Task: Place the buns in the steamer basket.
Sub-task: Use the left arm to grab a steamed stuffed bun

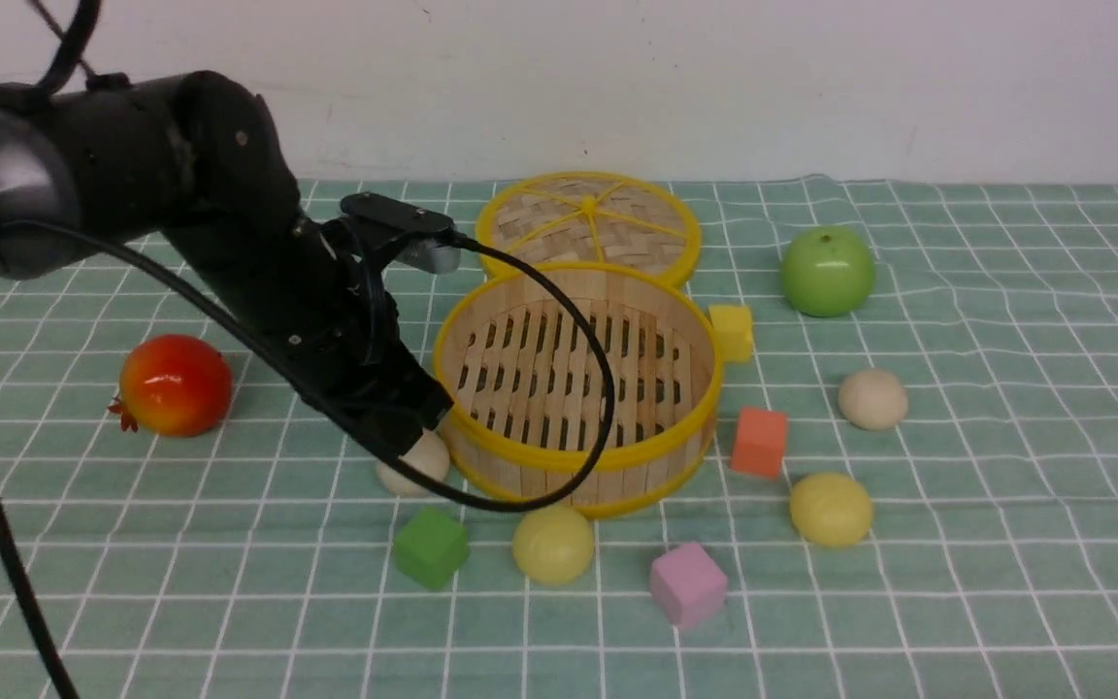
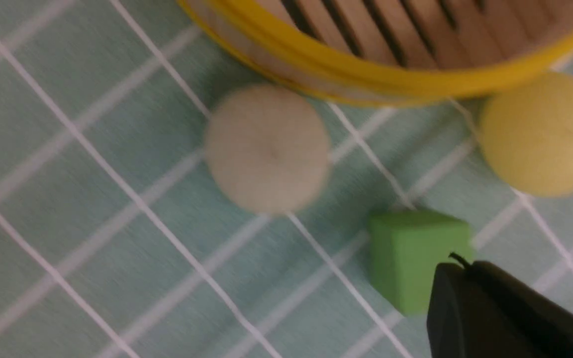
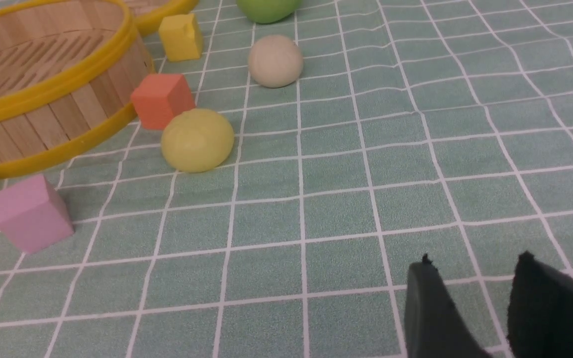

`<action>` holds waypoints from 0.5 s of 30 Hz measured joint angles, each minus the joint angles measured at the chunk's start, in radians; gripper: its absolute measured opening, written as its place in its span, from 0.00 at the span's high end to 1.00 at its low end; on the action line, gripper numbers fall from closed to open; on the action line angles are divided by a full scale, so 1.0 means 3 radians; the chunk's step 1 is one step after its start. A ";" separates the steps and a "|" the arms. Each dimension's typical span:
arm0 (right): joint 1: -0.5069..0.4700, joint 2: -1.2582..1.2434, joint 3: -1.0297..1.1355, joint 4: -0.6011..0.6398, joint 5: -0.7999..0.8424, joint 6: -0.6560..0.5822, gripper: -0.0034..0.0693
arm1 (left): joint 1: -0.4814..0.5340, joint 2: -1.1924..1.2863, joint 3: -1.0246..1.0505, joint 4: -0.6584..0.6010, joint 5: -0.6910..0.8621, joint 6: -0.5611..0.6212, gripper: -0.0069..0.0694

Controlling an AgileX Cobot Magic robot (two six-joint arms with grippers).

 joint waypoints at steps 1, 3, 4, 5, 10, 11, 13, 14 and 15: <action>0.0000 0.0000 0.0000 0.0000 0.0000 0.0000 0.62 | 0.0000 0.0010 -0.0006 0.0004 -0.0009 0.0007 0.90; 0.0000 0.0000 0.0000 0.0000 0.0000 0.0000 0.62 | 0.0000 0.0094 -0.0044 0.0056 -0.0104 0.0103 0.84; 0.0000 0.0000 0.0000 0.0000 0.0000 0.0000 0.62 | 0.0000 0.0135 -0.0050 0.0077 -0.0159 0.0181 0.79; 0.0000 0.0000 0.0000 0.0000 0.0000 0.0000 0.62 | 0.0000 0.0168 -0.0054 0.0087 -0.0191 0.0225 0.75; 0.0000 0.0000 0.0000 0.0000 0.0000 0.0000 0.62 | 0.0000 0.0299 -0.0059 0.0116 -0.0288 0.0325 0.56; 0.0000 0.0000 0.0000 0.0000 0.0000 0.0000 0.62 | 0.0000 0.0326 -0.0059 0.0135 -0.0323 0.0331 0.53; 0.0000 0.0000 0.0000 0.0000 0.0000 0.0000 0.62 | 0.0000 0.0360 -0.0059 0.0147 -0.0393 0.0340 0.51; 0.0000 0.0000 0.0000 0.0000 0.0000 0.0000 0.62 | 0.0000 0.0374 -0.0059 0.0149 -0.0428 0.0343 0.51; 0.0000 0.0000 0.0000 0.0000 0.0000 0.0000 0.62 | 0.0000 0.0398 -0.0059 0.0153 -0.0491 0.0343 0.51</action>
